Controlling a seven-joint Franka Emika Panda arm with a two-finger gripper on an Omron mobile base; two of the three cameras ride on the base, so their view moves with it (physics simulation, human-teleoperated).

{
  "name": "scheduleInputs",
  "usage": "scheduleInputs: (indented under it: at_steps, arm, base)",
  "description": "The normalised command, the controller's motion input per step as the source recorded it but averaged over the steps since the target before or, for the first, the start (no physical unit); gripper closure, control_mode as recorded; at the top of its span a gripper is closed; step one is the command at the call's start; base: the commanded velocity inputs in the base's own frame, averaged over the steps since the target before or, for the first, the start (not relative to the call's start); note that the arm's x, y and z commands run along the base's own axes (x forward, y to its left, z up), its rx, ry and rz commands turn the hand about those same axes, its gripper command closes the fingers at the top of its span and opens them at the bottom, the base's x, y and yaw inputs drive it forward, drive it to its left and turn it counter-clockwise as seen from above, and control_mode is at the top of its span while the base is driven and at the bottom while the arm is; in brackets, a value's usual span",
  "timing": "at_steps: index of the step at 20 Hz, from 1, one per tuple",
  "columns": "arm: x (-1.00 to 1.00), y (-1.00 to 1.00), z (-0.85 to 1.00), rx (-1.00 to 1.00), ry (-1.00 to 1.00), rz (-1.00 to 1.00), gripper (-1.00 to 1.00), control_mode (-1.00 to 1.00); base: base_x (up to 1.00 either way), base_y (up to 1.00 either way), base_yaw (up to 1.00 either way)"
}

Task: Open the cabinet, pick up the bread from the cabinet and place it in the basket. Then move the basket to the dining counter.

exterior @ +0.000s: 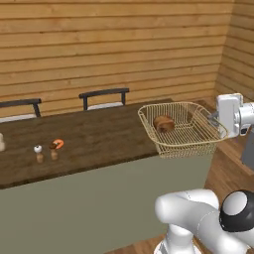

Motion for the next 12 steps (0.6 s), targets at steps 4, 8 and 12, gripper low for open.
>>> scheduleInputs:
  at_steps: [4, 8, 12]
  arm:
    - [0.00, 0.00, 0.00, 0.00, 0.00, 0.00, 1.00, 1.00]
    - [0.00, 0.00, 0.00, 0.00, 0.00, 0.00, 1.00, 1.00]
    - [0.00, 0.00, 0.00, 0.00, 0.00, 0.00, 1.00, 1.00]
  base:
    - [0.36, -0.32, 0.28]
    - [0.23, -0.23, 0.12]
    - [0.40, -0.03, 0.02]
